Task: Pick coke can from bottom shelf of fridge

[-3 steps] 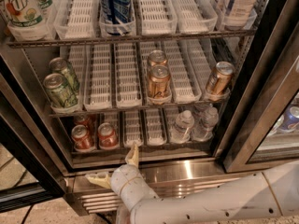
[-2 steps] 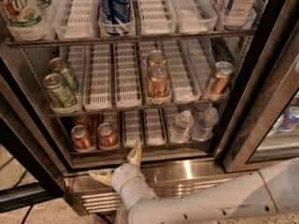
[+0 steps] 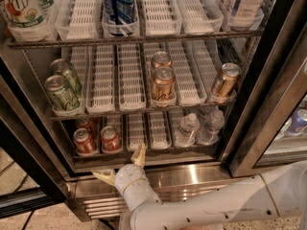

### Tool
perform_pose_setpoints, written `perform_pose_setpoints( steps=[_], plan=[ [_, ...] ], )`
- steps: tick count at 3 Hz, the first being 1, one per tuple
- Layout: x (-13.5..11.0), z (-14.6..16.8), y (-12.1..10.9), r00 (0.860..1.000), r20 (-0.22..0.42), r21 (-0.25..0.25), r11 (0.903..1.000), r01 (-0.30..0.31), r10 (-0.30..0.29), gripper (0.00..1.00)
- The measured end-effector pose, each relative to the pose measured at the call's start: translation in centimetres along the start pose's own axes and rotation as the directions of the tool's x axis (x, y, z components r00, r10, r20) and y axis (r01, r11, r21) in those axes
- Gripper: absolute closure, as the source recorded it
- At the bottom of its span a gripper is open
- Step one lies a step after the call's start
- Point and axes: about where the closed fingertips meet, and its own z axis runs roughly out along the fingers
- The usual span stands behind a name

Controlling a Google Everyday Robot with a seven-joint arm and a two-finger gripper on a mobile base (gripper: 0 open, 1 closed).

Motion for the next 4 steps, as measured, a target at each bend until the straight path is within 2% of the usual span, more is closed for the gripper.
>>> perform_pose_setpoints(
  steps=[2, 3, 4],
  plan=[
    [-0.8, 2.0, -1.7, 0.997, 0.074, 0.083, 0.9965, 0.001, -0.007, 0.2],
    [-0.9, 2.7, -2.1, 0.995, 0.096, 0.107, 0.9943, -0.01, -0.001, 0.33],
    [-0.7, 3.5, -2.2, 0.995, 0.103, 0.119, 0.9926, -0.022, 0.01, 0.38]
  ],
)
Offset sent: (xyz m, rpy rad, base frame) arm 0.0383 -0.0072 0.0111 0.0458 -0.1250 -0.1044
